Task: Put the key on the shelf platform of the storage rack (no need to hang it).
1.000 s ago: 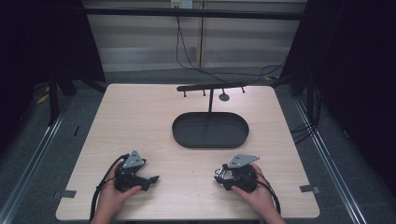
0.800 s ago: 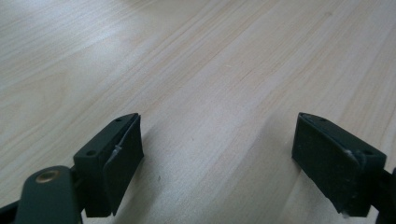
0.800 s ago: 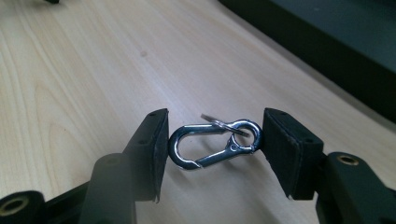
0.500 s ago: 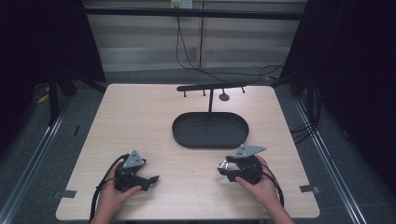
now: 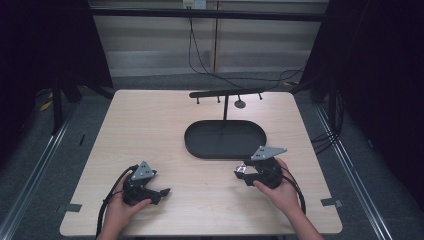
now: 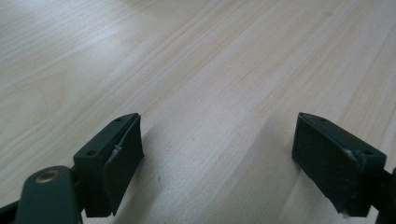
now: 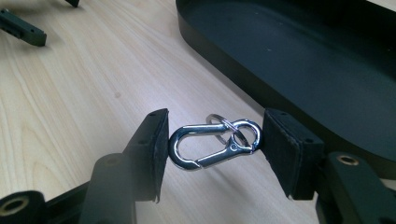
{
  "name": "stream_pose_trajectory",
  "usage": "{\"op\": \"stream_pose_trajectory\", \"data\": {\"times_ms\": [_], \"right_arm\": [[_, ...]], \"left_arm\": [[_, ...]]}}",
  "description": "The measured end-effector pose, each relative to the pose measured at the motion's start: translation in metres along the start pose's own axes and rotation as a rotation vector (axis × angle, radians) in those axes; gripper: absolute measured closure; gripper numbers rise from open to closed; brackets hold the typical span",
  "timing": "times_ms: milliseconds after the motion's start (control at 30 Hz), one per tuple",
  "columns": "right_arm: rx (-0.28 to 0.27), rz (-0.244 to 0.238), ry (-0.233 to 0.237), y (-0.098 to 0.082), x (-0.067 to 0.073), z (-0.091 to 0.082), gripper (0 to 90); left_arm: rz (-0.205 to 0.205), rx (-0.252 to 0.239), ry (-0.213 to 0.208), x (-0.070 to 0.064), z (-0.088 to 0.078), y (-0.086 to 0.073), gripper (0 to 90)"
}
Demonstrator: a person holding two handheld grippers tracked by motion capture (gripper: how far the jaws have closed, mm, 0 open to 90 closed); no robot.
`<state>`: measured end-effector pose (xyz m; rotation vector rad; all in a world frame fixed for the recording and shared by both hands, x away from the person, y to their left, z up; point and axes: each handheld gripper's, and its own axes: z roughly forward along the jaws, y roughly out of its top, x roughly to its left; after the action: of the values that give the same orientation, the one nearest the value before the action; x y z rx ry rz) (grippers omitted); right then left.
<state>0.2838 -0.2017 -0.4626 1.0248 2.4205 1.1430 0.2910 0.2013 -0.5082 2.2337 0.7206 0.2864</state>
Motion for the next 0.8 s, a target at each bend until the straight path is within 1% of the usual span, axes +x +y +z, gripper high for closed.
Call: {"op": "stream_pose_trajectory", "data": {"times_ms": [67, 267, 400, 800], "right_arm": [[0.009, -0.008, -0.007, 0.002, -0.001, 0.000, 43.0], [0.004, -0.019, -0.014, 0.010, -0.004, -0.001, 43.0], [0.001, -0.016, -0.014, 0.014, -0.006, 0.000, 43.0], [-0.001, -0.018, -0.036, 0.028, -0.013, -0.001, 43.0]], "left_arm": [[0.001, 0.000, 0.000, 0.000, 0.000, 0.000, 16.0], [0.001, 0.000, -0.001, 0.000, 0.000, 0.000, 15.9], [-0.001, 0.001, -0.001, 0.000, 0.000, 0.000, 16.0], [-0.001, 0.001, -0.001, 0.000, 0.000, 0.000, 16.0]]}}
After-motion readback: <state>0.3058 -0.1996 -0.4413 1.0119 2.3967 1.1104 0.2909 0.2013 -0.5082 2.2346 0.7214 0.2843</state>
